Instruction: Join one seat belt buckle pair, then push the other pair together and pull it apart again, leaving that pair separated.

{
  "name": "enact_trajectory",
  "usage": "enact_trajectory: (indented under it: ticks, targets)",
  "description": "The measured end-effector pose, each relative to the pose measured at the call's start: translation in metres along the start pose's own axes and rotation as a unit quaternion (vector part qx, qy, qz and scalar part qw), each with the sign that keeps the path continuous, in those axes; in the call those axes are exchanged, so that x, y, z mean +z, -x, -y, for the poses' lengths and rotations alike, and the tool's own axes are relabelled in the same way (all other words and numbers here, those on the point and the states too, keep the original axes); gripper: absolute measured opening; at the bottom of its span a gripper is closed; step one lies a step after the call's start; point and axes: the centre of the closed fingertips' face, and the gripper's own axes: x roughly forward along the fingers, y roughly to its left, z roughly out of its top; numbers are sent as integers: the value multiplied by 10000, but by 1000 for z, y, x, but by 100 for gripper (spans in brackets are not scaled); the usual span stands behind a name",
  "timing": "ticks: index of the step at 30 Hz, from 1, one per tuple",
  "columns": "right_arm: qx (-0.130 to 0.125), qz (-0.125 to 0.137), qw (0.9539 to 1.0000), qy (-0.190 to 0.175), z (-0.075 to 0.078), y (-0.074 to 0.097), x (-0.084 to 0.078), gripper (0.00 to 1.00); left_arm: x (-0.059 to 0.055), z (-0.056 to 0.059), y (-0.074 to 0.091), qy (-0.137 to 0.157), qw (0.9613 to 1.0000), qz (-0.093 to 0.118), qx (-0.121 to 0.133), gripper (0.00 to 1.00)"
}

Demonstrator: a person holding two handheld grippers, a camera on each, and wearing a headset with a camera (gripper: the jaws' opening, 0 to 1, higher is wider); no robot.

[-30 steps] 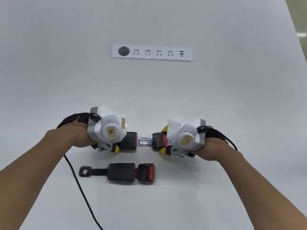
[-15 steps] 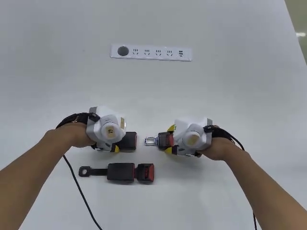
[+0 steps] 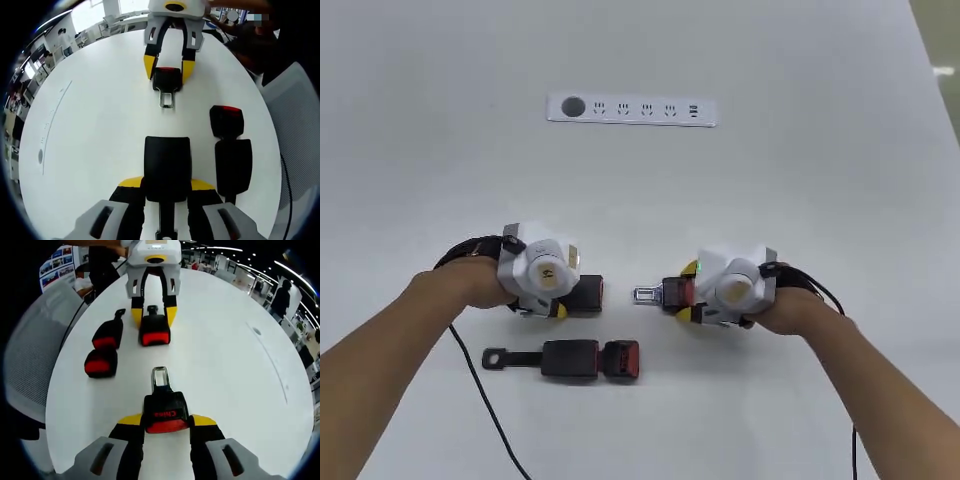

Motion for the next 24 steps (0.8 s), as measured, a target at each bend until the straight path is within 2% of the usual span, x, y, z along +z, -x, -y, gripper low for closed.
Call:
enact_trajectory:
  ticks: [13,20,24]
  targets:
    - [10,-20,10000,-67,1,7,-14,32,-3,-2,-2,5,10000,-2,11,33]
    - [-32,-3,9999,97,-2,8,-12,33,-2,-2,-2,-36,10000,14,1,34]
    - [-117,12,9999,98,1,9,-11,41,-1,0,0,-46,10000,27,16,34]
